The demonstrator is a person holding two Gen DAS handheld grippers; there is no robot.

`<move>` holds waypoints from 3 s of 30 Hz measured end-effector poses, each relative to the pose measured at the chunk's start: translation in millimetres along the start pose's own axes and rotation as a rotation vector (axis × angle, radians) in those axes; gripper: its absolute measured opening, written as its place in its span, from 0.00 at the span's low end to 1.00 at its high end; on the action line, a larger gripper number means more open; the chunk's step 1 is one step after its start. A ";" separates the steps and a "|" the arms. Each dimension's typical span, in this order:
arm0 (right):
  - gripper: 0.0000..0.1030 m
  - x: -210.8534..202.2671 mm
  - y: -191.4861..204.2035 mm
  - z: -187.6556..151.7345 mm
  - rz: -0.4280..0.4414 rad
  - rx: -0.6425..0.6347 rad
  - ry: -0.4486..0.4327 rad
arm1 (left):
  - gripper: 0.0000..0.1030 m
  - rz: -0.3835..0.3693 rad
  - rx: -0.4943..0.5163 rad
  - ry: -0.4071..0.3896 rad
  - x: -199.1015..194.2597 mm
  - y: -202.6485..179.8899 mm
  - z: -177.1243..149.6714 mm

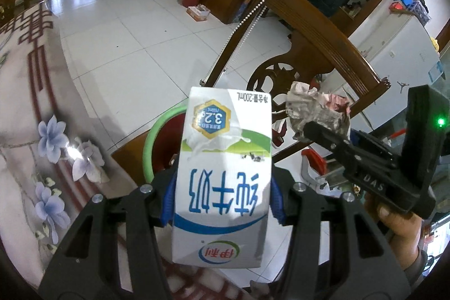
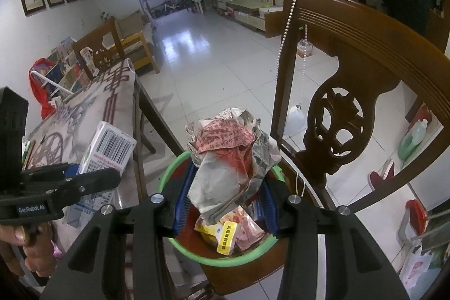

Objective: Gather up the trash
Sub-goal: 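Carry the milk carton and crumpled paper to the red bin, open both tools, then move both tools back over the table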

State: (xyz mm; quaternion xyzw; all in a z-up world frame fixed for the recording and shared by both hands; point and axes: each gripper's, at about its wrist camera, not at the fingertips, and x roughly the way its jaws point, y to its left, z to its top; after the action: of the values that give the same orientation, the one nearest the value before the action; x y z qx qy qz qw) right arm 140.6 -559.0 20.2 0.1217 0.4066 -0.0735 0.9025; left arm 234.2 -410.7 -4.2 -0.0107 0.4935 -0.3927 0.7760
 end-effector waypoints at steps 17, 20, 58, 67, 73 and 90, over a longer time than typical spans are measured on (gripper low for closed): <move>0.41 14.3 12.8 26.0 0.019 0.005 -0.026 | 0.49 0.022 0.066 0.037 32.1 -7.3 -0.6; 0.41 15.2 11.5 28.2 0.022 0.014 -0.028 | 0.49 0.030 0.081 0.041 36.1 -9.0 -3.1; 0.93 -29.5 93.8 4.3 0.003 -0.091 -0.125 | 0.95 0.225 0.020 -0.137 -130.9 45.3 -75.0; 0.93 -33.5 183.4 -22.3 0.076 -0.234 -0.108 | 0.95 0.309 -0.056 -0.212 -215.2 91.9 -117.8; 0.93 -27.9 238.9 -46.3 0.125 -0.315 -0.070 | 0.95 0.375 -0.126 -0.235 -261.1 134.0 -158.4; 0.93 -5.2 344.5 -132.0 0.280 -0.522 0.057 | 0.95 0.505 -0.381 -0.244 -316.6 246.5 -277.2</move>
State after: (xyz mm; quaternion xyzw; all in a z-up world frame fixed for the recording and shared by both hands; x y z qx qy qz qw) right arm 122.5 -191.4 -5.2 -0.0575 0.4160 0.1623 0.8929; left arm 102.4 58.9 -6.1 -0.0799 0.4484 -0.0846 0.8862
